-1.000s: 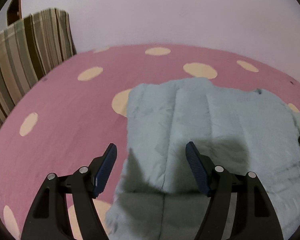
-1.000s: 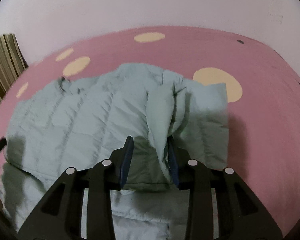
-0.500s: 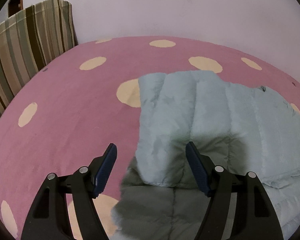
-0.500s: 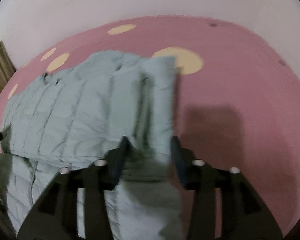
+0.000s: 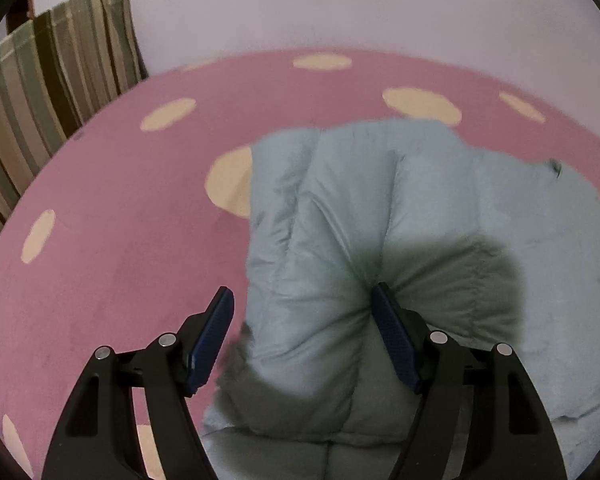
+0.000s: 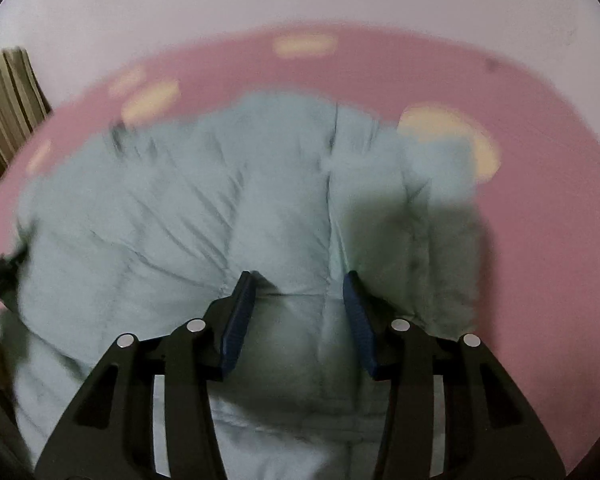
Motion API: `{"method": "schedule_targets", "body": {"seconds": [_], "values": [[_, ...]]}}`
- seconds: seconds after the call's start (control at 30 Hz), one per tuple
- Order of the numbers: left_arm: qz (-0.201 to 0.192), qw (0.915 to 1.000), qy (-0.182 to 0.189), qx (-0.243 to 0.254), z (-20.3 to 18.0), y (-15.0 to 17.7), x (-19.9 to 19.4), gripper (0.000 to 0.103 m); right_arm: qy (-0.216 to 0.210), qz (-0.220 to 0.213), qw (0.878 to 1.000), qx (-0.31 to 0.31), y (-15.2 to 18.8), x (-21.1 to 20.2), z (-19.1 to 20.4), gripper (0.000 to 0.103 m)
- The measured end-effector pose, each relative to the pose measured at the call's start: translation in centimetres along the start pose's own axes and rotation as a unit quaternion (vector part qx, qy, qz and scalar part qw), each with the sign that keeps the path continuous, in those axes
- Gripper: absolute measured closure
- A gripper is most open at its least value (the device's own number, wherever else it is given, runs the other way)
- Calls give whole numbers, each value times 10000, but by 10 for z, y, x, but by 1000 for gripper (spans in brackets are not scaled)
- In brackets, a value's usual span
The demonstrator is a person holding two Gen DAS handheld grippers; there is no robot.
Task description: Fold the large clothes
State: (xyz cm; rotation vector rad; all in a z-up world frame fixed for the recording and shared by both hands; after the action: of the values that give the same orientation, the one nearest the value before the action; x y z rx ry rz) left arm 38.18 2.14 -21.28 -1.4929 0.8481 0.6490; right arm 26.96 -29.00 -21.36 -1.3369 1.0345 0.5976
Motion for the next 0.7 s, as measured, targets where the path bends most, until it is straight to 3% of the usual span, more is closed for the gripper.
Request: {"method": "schedule_targets", "body": {"seconds": [0.13, 0.2, 0.33, 0.43, 0.57, 0.7], "values": [[6, 10000, 39, -28, 2, 0, -1, 33, -13, -130, 9999, 36, -1, -6, -3, 58], [-180, 9998, -104, -23, 2, -6, -18, 33, -21, -303, 9995, 119, -8, -22, -6, 58], [-651, 9979, -4, 75, -9, -26, -38, 33, 45, -594, 9981, 171, -28, -32, -6, 56], [-489, 9987, -20, 136, -15, -36, -17, 33, 182, -507, 9985, 135, -38, -11, 2, 55], [199, 9997, -57, 148, -13, -28, 31, 31, 292, -178, 9994, -55, -35, 27, 7, 51], [-115, 9998, -46, 165, -14, -25, -1, 31, 318, -361, 9988, -69, -34, -1, 3, 51]]}}
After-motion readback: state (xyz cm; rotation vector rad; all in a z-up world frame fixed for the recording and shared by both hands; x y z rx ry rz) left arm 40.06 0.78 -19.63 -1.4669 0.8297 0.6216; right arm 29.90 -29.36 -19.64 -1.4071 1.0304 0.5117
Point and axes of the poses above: each gripper's, at about its wrist camera, not at the fingertips, and x roughly the way its jaws point, z to its left, y to its underside, the point moved 2 cm from there along x, roughly the way its jaws point, and after that the axes turned 13 degrees about y, right-handed, at the moved point
